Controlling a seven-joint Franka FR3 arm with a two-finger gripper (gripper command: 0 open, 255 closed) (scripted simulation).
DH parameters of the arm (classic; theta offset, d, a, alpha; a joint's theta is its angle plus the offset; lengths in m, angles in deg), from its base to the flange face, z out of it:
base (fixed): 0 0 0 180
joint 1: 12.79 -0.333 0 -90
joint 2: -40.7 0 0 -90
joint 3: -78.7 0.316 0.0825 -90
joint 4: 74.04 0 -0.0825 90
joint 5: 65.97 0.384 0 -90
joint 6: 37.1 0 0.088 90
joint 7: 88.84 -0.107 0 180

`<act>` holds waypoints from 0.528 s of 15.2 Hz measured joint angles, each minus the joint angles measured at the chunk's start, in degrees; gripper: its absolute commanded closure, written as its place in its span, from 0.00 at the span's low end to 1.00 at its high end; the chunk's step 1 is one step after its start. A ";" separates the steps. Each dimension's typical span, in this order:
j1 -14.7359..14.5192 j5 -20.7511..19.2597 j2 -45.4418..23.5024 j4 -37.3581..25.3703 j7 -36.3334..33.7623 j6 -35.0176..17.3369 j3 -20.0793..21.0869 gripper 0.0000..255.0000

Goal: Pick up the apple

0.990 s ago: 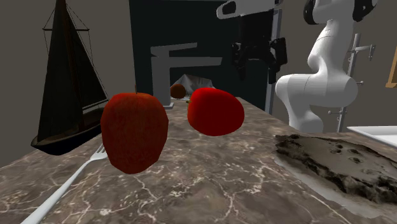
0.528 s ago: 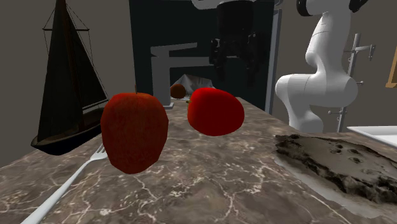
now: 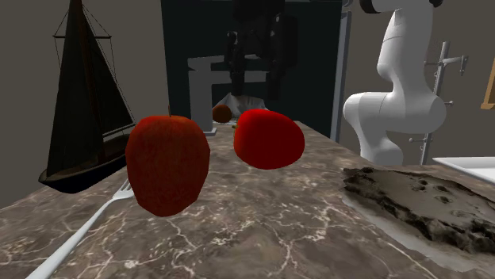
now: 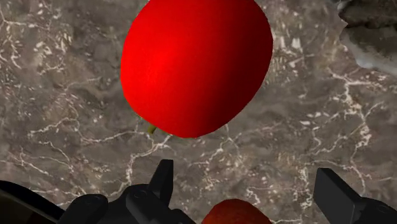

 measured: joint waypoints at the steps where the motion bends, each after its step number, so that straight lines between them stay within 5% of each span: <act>1: 0.11 -0.10 -1.74 -1.68 -0.09 -1.00 -0.08 0.00; 8: 0.05 -0.86 -12.53 -15.91 -2.48 -4.03 0.36 0.00</act>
